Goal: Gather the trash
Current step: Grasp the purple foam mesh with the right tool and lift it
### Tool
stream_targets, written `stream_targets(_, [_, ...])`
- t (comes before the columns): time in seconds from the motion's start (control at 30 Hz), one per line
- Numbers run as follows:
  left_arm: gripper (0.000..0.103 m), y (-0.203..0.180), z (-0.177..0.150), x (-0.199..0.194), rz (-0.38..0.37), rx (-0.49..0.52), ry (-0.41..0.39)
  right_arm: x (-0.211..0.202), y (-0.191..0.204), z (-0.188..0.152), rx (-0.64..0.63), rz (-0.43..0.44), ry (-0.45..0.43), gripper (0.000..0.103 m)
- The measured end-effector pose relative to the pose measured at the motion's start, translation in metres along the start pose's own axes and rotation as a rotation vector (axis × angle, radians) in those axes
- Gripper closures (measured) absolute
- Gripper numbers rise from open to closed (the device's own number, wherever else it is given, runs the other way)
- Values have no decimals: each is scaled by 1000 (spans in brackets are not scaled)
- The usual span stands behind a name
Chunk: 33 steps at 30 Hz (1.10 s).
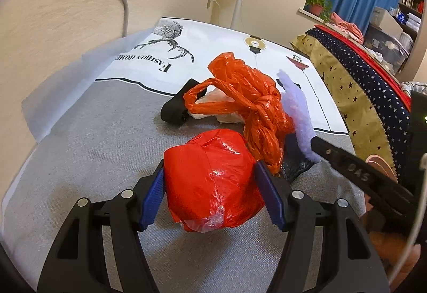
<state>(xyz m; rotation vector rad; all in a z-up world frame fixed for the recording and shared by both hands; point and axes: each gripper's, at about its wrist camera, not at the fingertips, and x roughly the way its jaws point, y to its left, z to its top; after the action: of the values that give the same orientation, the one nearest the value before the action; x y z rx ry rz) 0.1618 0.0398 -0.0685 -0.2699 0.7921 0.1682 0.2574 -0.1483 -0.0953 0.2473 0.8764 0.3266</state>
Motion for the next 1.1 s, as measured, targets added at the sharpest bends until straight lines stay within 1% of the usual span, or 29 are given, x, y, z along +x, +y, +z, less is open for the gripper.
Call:
stream_targets(0.1, [39,0,0,2,-2,-2,5,5,-1,-2,3,0,14,72])
stream_targets(0.23, [39,-1,0,2,-3,-3,5,3,2,-2,-15,-8,4,88])
stream_targets(0.37, [39,-1,0,2,-5,-3,4,-4,2,-1,-28,-20,-15,94])
stream_targets(0.63, [39,-5,0,-8,2,14,-25,-38,2,4,-60,-35,-76,95])
stream_targets(1.1, [39,-8,-5,-39,-5,49,-73,-114,9,-9,-137,-53,-147,96])
